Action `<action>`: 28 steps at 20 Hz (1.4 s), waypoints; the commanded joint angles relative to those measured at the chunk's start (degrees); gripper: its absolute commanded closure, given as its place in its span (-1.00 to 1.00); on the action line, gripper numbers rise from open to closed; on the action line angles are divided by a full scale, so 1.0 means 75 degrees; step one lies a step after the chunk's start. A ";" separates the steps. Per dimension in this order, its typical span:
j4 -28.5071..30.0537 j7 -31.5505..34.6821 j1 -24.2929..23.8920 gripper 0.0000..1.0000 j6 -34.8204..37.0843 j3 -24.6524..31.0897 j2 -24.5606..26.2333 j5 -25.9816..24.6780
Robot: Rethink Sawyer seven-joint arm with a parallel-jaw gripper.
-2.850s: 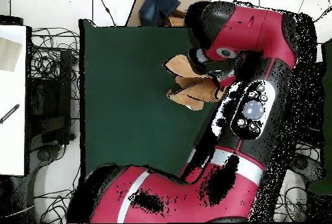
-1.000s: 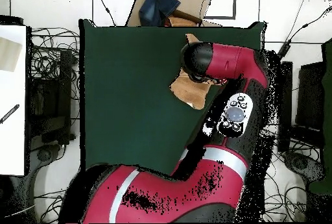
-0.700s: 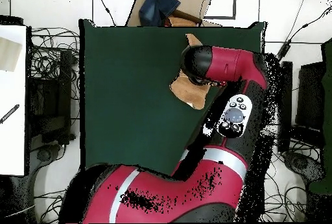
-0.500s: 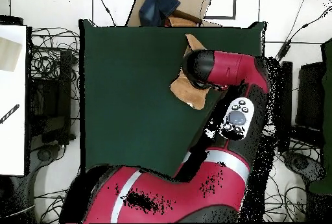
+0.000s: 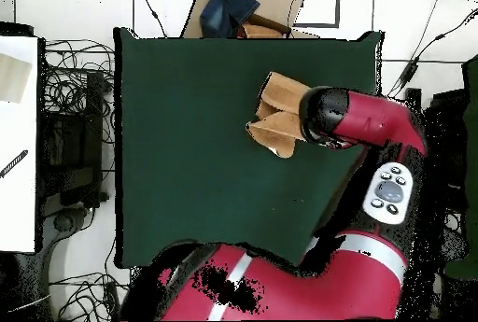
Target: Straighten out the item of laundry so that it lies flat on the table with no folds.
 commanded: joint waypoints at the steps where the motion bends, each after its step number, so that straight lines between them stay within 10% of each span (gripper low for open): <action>1: 0.1389 -0.2341 -0.0470 1.00 0.0607 0.0933 -0.0532 -0.0684; 28: 0.1498 -0.2934 -0.0684 1.00 0.2622 0.0986 -0.1664 -0.0877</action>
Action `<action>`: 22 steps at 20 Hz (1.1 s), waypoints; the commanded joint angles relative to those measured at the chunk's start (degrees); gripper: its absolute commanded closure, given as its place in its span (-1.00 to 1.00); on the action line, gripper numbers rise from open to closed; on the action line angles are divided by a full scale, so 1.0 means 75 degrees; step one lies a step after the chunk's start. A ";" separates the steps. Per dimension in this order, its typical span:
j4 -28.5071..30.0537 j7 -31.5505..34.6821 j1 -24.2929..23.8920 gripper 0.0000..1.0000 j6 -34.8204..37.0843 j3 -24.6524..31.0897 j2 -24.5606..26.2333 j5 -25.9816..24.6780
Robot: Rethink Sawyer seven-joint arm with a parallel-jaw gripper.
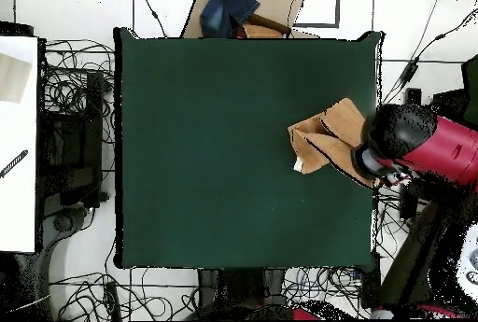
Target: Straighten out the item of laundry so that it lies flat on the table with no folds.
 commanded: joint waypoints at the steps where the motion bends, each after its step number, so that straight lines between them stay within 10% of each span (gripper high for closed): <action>1: 0.0845 -0.0587 0.0477 1.00 0.0660 0.0537 -0.0090 -0.0367; 22: 0.1407 -0.0814 0.0518 1.00 0.1064 0.0290 -0.0747 -0.0386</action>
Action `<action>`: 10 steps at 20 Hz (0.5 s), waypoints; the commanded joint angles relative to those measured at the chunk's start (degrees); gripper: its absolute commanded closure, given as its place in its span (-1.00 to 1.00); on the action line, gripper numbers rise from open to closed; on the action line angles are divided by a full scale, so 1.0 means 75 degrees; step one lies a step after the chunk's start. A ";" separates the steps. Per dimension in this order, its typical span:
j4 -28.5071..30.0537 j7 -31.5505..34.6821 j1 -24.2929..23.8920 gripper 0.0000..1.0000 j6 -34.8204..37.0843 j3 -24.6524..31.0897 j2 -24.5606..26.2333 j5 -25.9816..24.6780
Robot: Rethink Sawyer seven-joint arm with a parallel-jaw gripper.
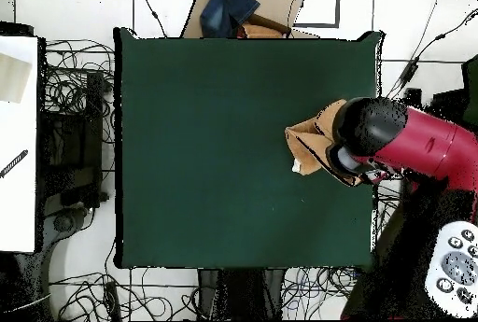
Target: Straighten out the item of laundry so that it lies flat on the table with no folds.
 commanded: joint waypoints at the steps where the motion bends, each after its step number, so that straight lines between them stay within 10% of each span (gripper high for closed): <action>1: 0.1004 -0.0852 -0.0080 1.00 0.0894 0.0313 -0.0289 -0.0376; 10: 0.0082 -0.0990 -0.0154 1.00 0.1866 0.0505 0.0002 -0.0464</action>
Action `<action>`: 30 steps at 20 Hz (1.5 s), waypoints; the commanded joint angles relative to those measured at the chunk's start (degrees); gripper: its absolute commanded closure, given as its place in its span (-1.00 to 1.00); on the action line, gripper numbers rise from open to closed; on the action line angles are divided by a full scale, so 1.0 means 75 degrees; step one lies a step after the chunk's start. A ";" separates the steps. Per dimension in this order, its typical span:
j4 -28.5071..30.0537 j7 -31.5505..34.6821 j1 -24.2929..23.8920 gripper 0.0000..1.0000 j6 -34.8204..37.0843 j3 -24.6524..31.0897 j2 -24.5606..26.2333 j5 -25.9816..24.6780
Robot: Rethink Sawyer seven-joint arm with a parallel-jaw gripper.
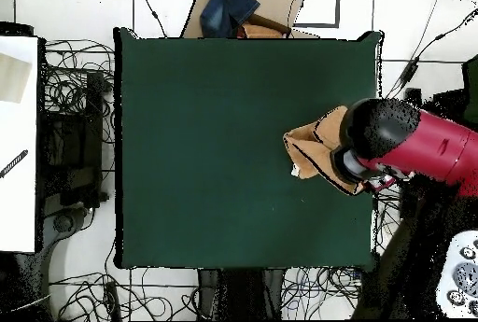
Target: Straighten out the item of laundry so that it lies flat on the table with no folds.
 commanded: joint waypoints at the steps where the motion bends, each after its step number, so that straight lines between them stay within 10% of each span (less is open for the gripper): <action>1: 0.0041 -0.0958 -0.0037 1.00 0.1179 0.0522 0.0184 -0.0460; 30: -0.1692 -0.0892 0.0101 1.00 0.2985 0.0577 0.0646 -0.0502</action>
